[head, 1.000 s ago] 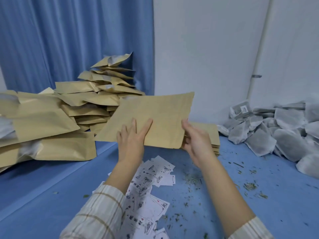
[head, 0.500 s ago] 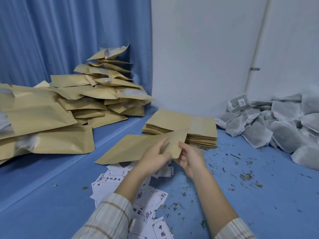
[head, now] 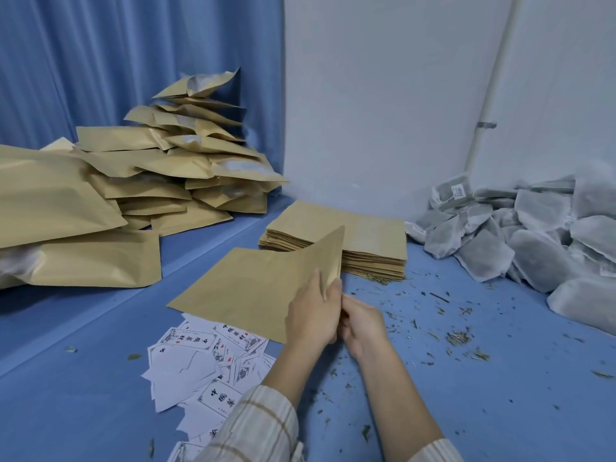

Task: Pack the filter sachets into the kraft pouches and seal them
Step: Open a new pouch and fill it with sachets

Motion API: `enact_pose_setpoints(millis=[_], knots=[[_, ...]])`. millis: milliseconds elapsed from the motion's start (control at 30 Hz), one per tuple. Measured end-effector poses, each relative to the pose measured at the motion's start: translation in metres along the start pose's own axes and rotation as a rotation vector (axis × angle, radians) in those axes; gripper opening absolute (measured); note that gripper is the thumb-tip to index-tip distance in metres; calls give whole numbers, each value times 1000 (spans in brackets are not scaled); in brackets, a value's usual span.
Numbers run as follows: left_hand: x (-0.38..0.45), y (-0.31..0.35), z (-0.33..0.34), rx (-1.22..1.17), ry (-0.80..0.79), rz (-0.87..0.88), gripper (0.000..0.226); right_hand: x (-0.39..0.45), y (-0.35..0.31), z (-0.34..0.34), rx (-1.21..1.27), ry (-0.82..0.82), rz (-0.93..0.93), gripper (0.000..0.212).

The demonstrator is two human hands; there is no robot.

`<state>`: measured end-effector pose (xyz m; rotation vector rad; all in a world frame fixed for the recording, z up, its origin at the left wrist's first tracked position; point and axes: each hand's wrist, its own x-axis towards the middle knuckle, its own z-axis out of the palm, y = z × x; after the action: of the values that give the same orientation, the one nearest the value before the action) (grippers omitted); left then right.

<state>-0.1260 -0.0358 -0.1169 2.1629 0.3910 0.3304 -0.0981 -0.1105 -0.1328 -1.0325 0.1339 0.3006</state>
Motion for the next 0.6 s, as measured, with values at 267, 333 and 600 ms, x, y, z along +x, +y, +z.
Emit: enact_pose_setpoints(millis=[267,333,600], knots=[[11,3,1,-296,320,-114,31,-4,6,7,26,-145,41,11],[10,-1,-1,-269,374,-81,42,-4,8,7,49,-182,53,9],[9,-6,-7,260,295,219,25,-4,19,14,-932,222,-643,21]])
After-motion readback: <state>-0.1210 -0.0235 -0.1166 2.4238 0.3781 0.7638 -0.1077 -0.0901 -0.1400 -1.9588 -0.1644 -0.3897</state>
